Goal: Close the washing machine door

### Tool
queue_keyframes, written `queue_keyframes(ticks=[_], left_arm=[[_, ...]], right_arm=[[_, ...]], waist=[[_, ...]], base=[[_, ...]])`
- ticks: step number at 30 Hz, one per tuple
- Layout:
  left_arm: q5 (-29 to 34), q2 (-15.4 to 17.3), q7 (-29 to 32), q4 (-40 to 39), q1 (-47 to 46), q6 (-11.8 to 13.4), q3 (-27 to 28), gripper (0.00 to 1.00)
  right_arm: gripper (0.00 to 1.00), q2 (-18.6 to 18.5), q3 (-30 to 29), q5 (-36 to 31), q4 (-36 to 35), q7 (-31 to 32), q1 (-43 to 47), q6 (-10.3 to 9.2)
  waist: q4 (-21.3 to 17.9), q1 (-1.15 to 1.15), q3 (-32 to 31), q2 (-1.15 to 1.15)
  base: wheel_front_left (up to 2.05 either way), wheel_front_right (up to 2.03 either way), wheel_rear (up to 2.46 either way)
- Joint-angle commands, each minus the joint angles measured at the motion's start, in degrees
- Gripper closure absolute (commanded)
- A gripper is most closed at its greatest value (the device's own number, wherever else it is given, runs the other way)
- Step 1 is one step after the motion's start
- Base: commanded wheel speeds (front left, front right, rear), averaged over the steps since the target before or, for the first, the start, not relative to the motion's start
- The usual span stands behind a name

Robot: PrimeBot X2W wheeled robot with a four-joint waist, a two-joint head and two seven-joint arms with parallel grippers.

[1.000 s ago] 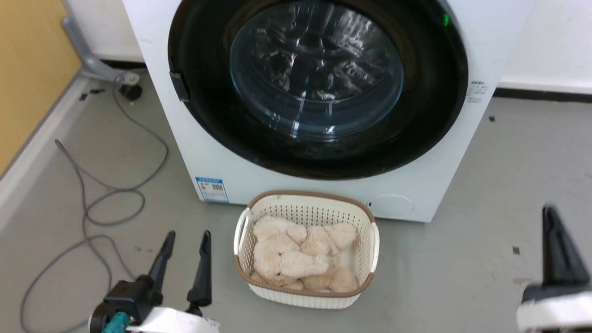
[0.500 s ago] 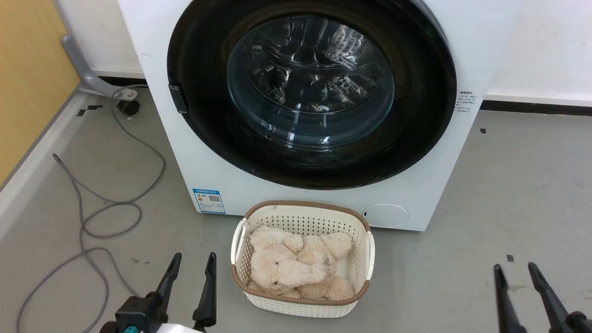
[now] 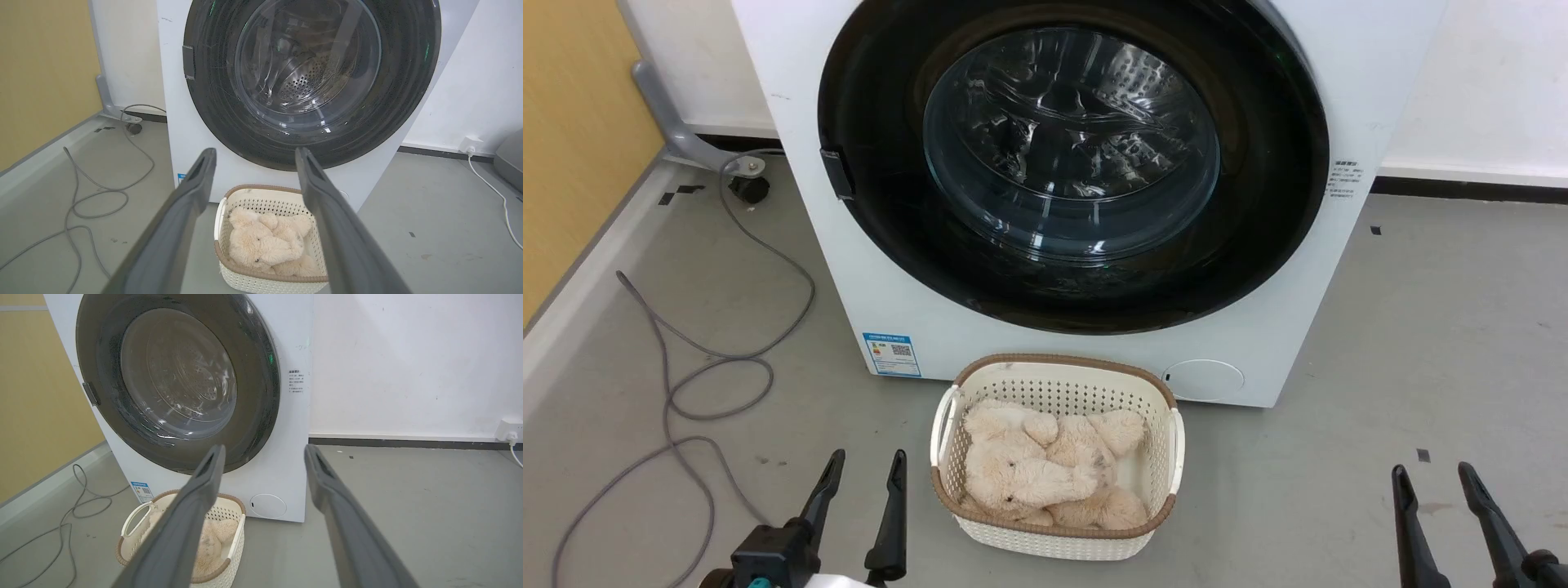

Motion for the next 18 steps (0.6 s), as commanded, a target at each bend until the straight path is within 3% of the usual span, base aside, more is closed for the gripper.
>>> queue_keyframes(ticks=[1,2,18], left_arm=[[0.2,0.0,-0.2,0.3,0.5,0.2,0.0,0.0],[0.0,0.0,0.1,0.2,0.0,0.0,-0.1,1.0],[1.1,0.0,1.6,-0.7,-0.3,0.6,0.2,1.0]], right_arm=[[0.0,0.3,0.2,0.1,-0.4,-0.3,-0.1,-0.04],[1.0,0.0,0.2,0.0,0.0,0.0,0.0,0.0],[1.0,0.1,0.9,-0.8,0.1,1.5,-1.1,0.0]], waist=[[0.0,0.0,0.0,0.0],[0.0,0.0,0.0,0.0],[-0.5,0.0,0.1,0.0]], base=[[0.0,0.0,0.0],[0.0,0.0,0.0],[0.0,0.0,0.0]])
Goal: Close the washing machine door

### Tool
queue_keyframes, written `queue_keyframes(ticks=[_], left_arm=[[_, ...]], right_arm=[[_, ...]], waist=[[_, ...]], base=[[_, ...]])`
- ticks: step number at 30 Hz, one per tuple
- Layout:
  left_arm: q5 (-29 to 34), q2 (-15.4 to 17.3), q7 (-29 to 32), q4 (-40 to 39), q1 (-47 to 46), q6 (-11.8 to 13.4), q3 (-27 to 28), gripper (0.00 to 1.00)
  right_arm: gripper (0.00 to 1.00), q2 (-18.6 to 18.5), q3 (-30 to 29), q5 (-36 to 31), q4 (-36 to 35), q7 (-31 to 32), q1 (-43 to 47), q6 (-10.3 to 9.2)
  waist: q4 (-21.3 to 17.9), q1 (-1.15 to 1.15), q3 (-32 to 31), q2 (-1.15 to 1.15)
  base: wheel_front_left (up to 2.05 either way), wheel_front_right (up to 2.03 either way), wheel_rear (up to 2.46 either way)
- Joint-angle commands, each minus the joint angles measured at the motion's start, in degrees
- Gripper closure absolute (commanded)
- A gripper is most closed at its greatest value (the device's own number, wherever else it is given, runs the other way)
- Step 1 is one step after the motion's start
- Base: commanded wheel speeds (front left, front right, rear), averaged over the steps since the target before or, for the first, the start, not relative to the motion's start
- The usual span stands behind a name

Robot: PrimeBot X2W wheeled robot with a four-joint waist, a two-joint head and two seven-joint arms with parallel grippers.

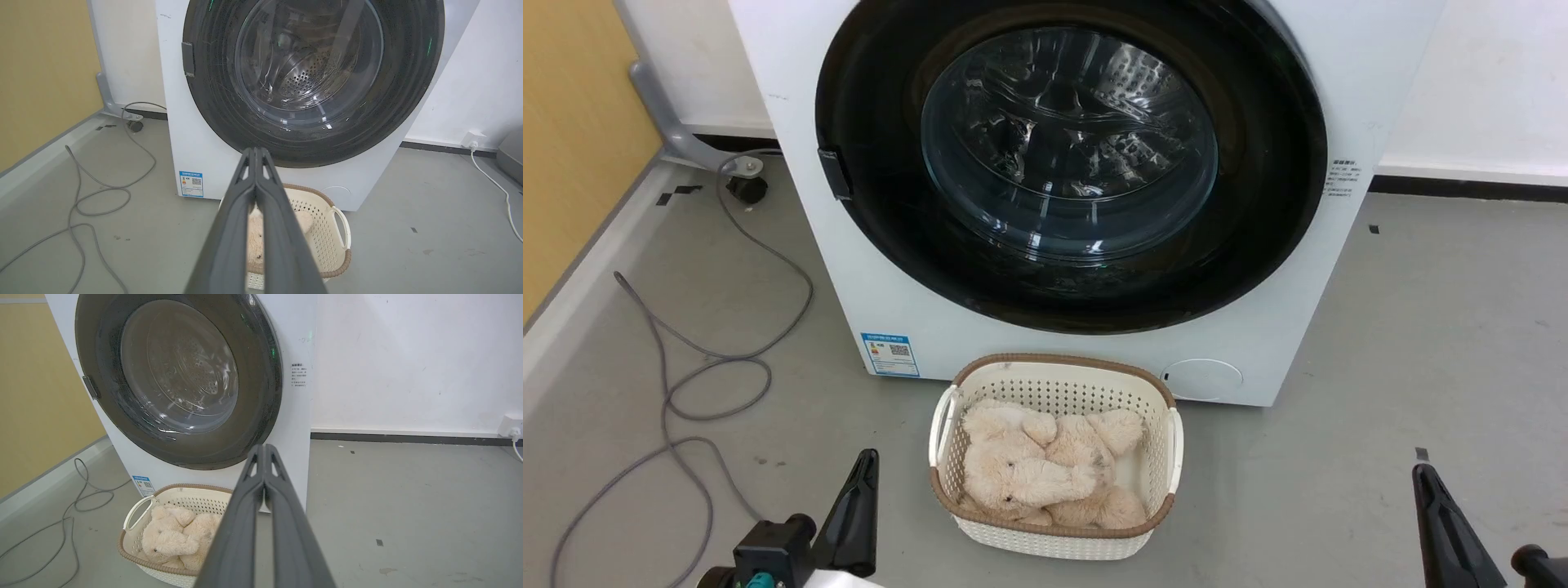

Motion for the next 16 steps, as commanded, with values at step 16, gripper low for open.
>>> queue_keyframes(ticks=[16], left_arm=[[1.9,0.0,2.0,-1.5,-0.8,1.0,0.5,1.0]], right_arm=[[1.0,0.3,1.0,-1.6,0.1,2.0,-2.3,-0.01]], waist=[[-0.5,0.0,0.0,0.0]], base=[[0.0,0.0,0.0]])
